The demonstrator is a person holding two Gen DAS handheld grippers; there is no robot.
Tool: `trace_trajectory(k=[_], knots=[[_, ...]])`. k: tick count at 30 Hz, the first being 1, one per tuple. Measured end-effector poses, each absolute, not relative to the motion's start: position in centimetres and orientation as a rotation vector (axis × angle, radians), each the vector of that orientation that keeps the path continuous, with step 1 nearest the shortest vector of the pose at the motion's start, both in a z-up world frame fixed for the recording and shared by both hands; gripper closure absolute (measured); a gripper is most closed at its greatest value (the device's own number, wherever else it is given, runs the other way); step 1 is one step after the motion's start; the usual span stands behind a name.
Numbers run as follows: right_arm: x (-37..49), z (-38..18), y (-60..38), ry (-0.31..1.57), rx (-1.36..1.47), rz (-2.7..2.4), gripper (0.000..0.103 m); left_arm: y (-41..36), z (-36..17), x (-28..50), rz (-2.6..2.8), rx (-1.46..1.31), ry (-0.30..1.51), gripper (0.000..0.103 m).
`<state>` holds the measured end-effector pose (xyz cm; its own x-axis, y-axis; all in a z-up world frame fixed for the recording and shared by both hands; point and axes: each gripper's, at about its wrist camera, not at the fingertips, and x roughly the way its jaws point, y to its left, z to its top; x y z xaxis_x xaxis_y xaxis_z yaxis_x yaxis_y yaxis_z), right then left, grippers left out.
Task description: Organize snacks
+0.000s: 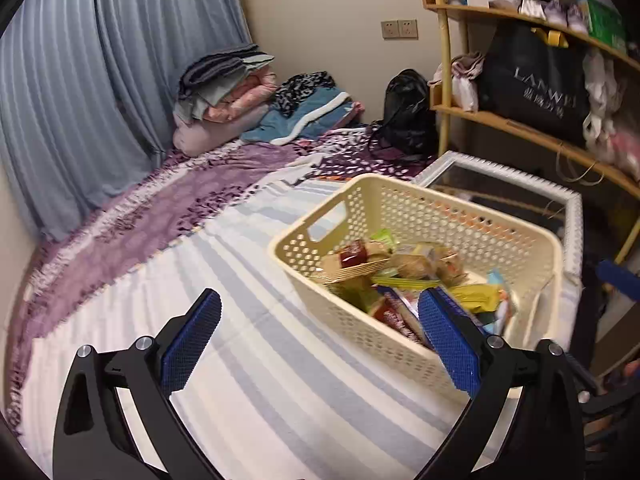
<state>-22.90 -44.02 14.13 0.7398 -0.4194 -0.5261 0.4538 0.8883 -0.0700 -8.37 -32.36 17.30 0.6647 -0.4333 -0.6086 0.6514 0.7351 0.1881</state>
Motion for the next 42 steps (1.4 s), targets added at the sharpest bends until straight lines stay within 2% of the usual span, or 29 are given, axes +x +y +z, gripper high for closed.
trace_trajectory(k=[20,42], knots=[[-23.1,13.2,-45.1,0.579,0.102,-0.465,0.005,-35.3,16.3,-10.9,-0.599,0.579,0.459,0.003],[-22.8,12.6,-45.5,0.589,0.112,-0.462,0.005,-35.7,15.2,-10.5,-0.606,0.611,0.489,0.003]])
